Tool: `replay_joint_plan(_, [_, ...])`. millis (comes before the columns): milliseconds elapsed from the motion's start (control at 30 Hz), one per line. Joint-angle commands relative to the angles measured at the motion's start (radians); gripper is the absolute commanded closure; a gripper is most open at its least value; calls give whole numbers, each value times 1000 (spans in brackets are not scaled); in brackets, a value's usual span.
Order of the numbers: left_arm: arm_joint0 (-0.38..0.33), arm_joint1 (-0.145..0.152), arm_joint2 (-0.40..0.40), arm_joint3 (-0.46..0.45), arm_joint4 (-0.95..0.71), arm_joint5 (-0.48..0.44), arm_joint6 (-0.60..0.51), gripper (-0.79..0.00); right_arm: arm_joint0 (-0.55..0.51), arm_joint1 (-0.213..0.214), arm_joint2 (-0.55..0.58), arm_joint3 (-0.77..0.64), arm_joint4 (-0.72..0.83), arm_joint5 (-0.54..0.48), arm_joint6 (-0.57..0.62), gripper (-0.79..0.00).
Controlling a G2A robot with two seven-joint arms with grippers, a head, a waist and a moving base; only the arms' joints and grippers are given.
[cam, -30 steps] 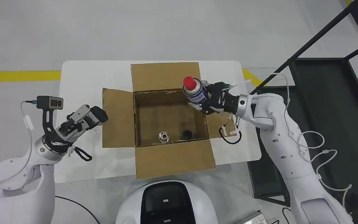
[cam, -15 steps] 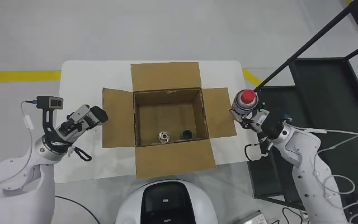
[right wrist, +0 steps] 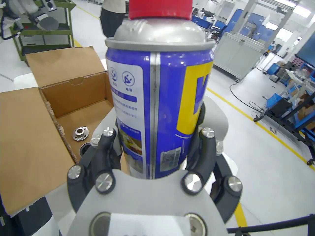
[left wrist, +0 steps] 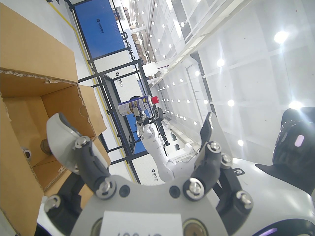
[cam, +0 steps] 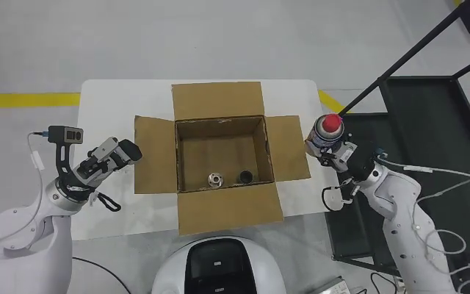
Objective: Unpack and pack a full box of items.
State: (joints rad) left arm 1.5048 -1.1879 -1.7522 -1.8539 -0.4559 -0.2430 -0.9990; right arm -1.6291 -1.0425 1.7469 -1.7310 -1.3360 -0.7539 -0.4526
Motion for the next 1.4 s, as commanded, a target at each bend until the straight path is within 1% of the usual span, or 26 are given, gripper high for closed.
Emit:
replay_joint_plan(0, [0, 0, 0, 0, 0, 0, 0, -785, -5, -5, 1, 59, 124, 1, -54, 0])
replay_joint_plan(100, [0, 0, 0, 0, 0, 0, 0, -785, -5, -12, 6, 146, 181, 46, -117, 0])
replay_joint_plan(167, [0, 0, 0, 0, 0, 0, 0, -785, 1, -15, -2, 203, 145, 90, -154, 0])
replay_joint_plan(267, [0, 0, 0, 0, 0, 0, 0, -785, 25, -24, -37, 288, 130, 137, -265, 0])
replay_joint_plan(433, [0, 0, 0, 0, 0, 0, 0, -785, 105, -42, -130, 467, 85, 184, -412, 0])
replay_joint_plan(567, [0, 0, 0, 0, 0, 0, 0, -785, 195, -55, -196, 634, 54, 184, -492, 0])
replay_joint_plan(667, [0, 0, 0, 0, 0, 0, 0, -785, 254, -62, -223, 732, 40, 188, -541, 0])
replay_joint_plan(733, [0, 0, 0, 0, 0, 0, 0, -785, 276, -63, -232, 768, 24, 190, -556, 0])
replay_joint_plan(1200, [0, 0, 0, 0, 0, 0, 0, -785, 276, -63, -232, 768, 24, 190, -556, 0])
replay_joint_plan(1300, [0, 0, 0, 0, 0, 0, 0, -785, 275, -66, -228, 784, 43, 238, -502, 0])
replay_joint_plan(1333, [0, 0, 0, 0, 0, 0, 0, -785, 278, -72, -230, 803, 107, 216, -506, 0])
replay_joint_plan(1367, [0, 0, 0, 0, 0, 0, 0, -785, 286, -77, -234, 825, 132, 218, -500, 0])
